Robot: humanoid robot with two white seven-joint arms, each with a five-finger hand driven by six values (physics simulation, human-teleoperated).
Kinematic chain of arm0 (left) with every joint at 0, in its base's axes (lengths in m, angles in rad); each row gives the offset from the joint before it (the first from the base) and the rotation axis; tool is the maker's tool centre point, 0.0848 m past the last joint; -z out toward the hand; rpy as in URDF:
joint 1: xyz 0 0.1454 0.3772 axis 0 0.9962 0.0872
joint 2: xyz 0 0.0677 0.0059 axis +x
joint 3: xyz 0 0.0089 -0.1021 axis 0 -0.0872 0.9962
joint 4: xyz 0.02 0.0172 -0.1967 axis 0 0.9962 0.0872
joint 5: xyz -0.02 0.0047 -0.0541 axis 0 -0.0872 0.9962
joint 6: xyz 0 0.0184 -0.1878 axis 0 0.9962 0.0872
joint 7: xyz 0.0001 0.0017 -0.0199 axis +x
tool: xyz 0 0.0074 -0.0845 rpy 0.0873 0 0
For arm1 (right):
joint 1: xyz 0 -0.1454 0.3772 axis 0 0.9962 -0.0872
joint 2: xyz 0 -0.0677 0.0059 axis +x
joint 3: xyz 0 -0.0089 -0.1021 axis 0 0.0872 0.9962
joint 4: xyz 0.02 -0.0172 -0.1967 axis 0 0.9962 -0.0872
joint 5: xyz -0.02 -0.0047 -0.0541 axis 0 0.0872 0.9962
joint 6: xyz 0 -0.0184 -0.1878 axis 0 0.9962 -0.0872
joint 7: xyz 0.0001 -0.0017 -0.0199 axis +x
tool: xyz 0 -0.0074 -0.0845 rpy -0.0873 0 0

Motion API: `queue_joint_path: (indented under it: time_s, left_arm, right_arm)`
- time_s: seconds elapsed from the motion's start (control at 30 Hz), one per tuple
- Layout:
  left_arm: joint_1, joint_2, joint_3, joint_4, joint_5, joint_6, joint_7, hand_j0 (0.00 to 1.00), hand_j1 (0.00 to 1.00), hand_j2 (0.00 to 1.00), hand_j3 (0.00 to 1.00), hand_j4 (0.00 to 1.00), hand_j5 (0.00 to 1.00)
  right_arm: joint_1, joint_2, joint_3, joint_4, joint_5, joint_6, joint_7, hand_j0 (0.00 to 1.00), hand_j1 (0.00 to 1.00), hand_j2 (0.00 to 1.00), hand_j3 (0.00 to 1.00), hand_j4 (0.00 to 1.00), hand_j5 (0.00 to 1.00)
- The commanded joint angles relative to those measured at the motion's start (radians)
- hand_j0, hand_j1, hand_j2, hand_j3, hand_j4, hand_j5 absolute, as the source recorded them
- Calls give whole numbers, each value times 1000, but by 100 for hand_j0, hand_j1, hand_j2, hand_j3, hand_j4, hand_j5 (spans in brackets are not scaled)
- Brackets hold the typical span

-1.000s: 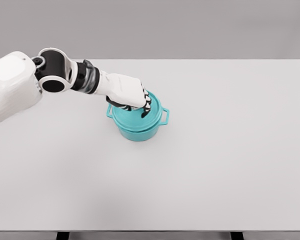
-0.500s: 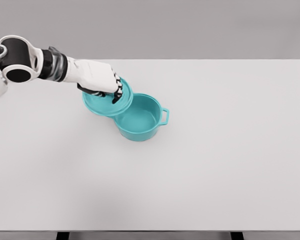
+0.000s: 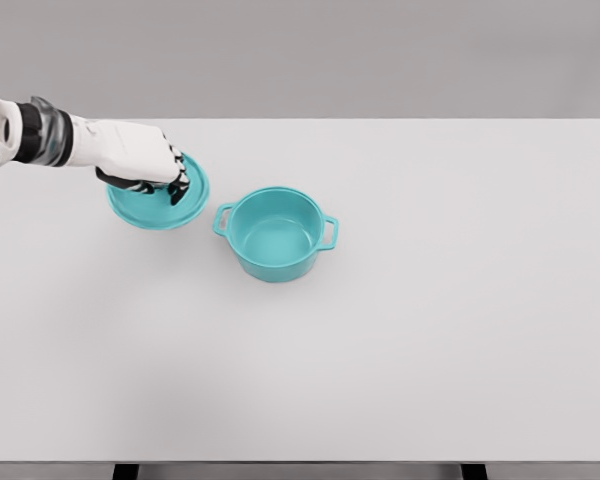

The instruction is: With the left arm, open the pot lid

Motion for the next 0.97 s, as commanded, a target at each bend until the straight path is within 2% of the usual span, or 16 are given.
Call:
queue_joint_path:
  time_s: [0.0, 0.07, 0.1, 0.2, 0.43, 0.53, 0.57, 0.63, 0.67, 0.7, 0.77, 0.93]
  left_arm:
    - [0, 6, 3, 0, 3, 2, 0, 51, 51, 51, 51, 51, 51]
    - [9, 6, 5, 1, 3, 2, 0, 53, 53, 53, 53, 53, 53]
    - [11, 6, 5, 1, 3, 2, 0, 63, 63, 63, 63, 63, 63]
    - [11, 6, 6, 1, 4, 2, 0, 100, 100, 100, 100, 100, 100]
    - [11, 6, 6, 0, 9, 2, 0, 100, 100, 100, 100, 100, 100]
    - [17, 33, 5, 0, 69, 2, 0, 100, 100, 100, 100, 100, 100]
    - [23, 69, 34, 8, 130, 2, 0, 100, 100, 100, 100, 100, 100]
    - [54, 124, 78, 70, 256, 2, 0, 100, 100, 100, 100, 100, 100]
    - [77, 133, 78, 153, 336, 2, 0, 100, 100, 100, 100, 100, 100]
    - [90, 132, 78, 227, 379, 2, 0, 100, 100, 100, 100, 100, 100]
    - [97, 129, 78, 276, 385, 2, 0, 100, 100, 100, 100, 100, 100]
    - [100, 125, 77, 274, 382, 2, 0, 100, 100, 100, 100, 100, 100]
  right_arm:
    - [0, 0, 0, 0, 0, 0, 0, 100, 100, 100, 100, 100, 100]
    - [0, 0, 0, 0, 0, 0, 0, 100, 100, 100, 100, 100, 100]
    - [0, 0, 0, 0, 0, 0, 0, 100, 100, 100, 100, 100, 100]
    - [0, 0, 0, 0, 0, 0, 0, 100, 100, 100, 100, 100, 100]
    - [0, 0, 0, 0, 0, 0, 0, 100, 100, 100, 100, 100, 100]
    - [0, 0, 0, 0, 0, 0, 0, 100, 100, 100, 100, 100, 100]
    - [0, 0, 0, 0, 0, 0, 0, 100, 100, 100, 100, 100, 100]
    - [0, 0, 0, 0, 0, 0, 0, 100, 100, 100, 100, 100, 100]
    - [0, 0, 0, 0, 0, 0, 0, 100, 100, 100, 100, 100, 100]
    - [0, 0, 0, 0, 0, 0, 0, 100, 100, 100, 100, 100, 100]
    - [0, 0, 0, 0, 0, 0, 0, 100, 100, 100, 100, 100, 100]
    - [0, 0, 0, 0, 0, 0, 0, 100, 100, 100, 100, 100, 100]
